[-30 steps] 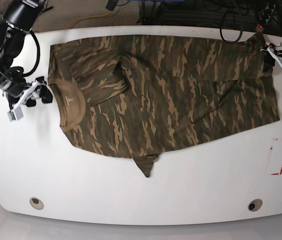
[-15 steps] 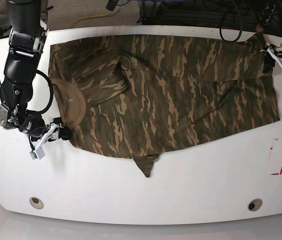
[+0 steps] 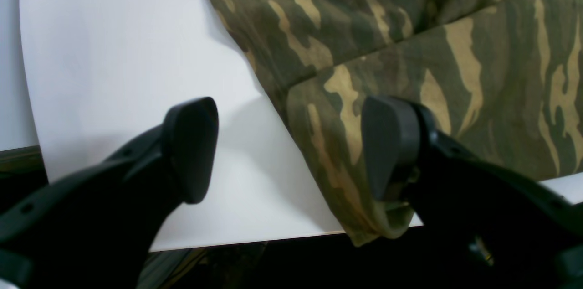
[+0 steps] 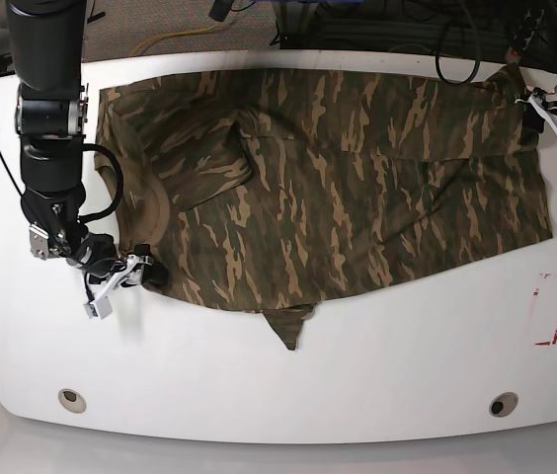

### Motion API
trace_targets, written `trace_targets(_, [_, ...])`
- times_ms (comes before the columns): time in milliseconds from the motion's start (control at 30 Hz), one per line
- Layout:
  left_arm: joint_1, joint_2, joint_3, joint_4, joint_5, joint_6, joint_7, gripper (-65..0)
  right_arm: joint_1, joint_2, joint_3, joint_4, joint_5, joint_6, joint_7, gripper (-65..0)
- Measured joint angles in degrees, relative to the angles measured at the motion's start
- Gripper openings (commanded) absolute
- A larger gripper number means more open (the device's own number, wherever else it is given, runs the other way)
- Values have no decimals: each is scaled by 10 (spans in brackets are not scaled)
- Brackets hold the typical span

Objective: Fold the T-shirt properly
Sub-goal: 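Move the right gripper to the shirt's collar-side edge and grasp it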

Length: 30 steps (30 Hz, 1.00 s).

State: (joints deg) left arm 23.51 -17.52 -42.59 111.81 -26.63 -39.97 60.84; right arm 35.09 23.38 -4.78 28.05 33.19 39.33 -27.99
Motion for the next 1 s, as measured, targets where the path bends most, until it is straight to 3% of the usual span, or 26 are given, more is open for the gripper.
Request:
trace_targets(167, [-18, 0, -2, -1, 1, 0, 3, -193, 6, -19, -23, -7, 2, 3, 19, -255])
trace_targets(267, [-51, 0, -30, -1, 5, -2, -3, -190, 6, -32, -23, -7, 2, 4, 23, -358])
trace_targets(333, [-70, 0, -42, -2, 48, -1, -1, -164, 6, -36, -23, -8, 2, 3, 21, -466])
trace_targets(467, [-117, 2, -41, -27, 112, 8, 2, -110, 6, -42, -23, -8, -2, 1, 12, -598])
trace_targets(633, [-181, -1, -43, -139, 136, 52, -1, -99, 4, -43, -24, -8, -2, 1, 10, -606])
trace_targets(1000, [-268, 0, -42, -347, 133, 52, -1, -97, 6, -45, -24, -8, -4, 1, 9, -607])
